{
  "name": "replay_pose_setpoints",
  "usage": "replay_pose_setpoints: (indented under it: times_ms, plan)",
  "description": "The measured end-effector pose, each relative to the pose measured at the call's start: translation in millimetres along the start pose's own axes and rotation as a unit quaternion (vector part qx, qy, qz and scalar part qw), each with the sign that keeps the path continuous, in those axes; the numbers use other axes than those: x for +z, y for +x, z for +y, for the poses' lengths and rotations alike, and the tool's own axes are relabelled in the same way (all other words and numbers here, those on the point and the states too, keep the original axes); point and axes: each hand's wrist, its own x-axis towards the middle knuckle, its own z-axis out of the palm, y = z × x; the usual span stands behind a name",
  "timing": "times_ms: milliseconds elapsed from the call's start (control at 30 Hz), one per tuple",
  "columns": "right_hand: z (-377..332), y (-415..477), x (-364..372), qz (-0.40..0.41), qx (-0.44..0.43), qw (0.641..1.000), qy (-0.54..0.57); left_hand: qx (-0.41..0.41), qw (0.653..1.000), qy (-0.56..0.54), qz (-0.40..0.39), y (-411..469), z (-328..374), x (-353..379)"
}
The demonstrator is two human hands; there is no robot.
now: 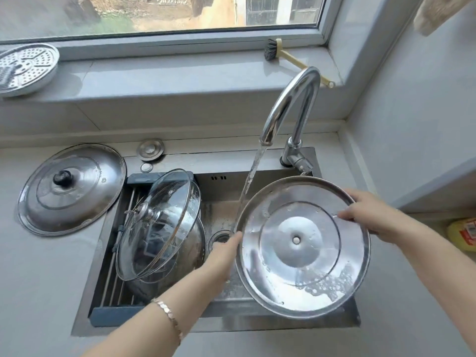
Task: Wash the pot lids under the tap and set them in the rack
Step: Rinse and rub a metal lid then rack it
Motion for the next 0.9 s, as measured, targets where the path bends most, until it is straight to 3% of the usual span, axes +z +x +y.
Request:
replay_pose_setpoints:
  times_ms: [67,133,167,233,300,333,433,500,600,667,733,800,900]
  plan:
    - [12.9,4.1,1.0,-0.023,0.055,0.992,0.112,-0.001,0.992,-0.108,-0.063,-4.2,-3.3,-4.6]
    - [21.2,6.5,15.8,-0.017,0.061,0.989,0.13,0.012,0.983,-0.183,-0.034,-4.6,-1.1,-9.8]
    - [22.3,7.4,26.7,0.006,0.043,0.995,0.087,0.027,0.982,-0.184,0.009,-1.6,-0.7,-12.7]
    - [28.2,10.9,53.4,0.092,-0.026,0.988,-0.119,0.076,0.983,-0.135,0.099,2.9,-1.1,-16.0]
    - [30.7,11.7,79.9,0.178,-0.104,0.925,-0.32,0.135,0.971,-0.118,0.156,-0.3,-0.3,-17.5]
    - [28.6,14.0,90.7,0.19,-0.134,0.9,-0.368,0.156,0.965,-0.125,0.169,-4.8,1.2,-17.0]
    - [12.7,20.1,117.6,0.119,-0.172,0.899,-0.385,0.202,0.954,-0.122,0.183,-11.5,6.4,-12.1]
    - [2.4,16.2,133.3,0.034,-0.256,0.89,-0.376,0.214,0.95,-0.111,0.2,-12.9,12.5,-11.0]
    - [-1.0,5.1,135.4,-0.081,-0.385,0.822,-0.411,0.213,0.948,-0.116,0.206,-11.7,19.0,-15.8]
    - [0.7,11.7,120.8,-0.057,-0.386,0.816,-0.426,0.217,0.948,-0.114,0.204,-13.6,17.7,-19.1]
    - [-2.2,26.9,105.8,0.018,-0.309,0.855,-0.416,0.223,0.947,-0.107,0.203,-14.6,13.8,-17.8]
    - [-10.7,35.1,104.1,0.052,-0.268,0.868,-0.415,0.224,0.945,-0.117,0.206,-20.6,15.9,-12.6]
    - [-21.6,23.2,127.0,-0.014,-0.375,0.829,-0.416,0.225,0.943,-0.133,0.205,-25.1,25.1,-8.9]
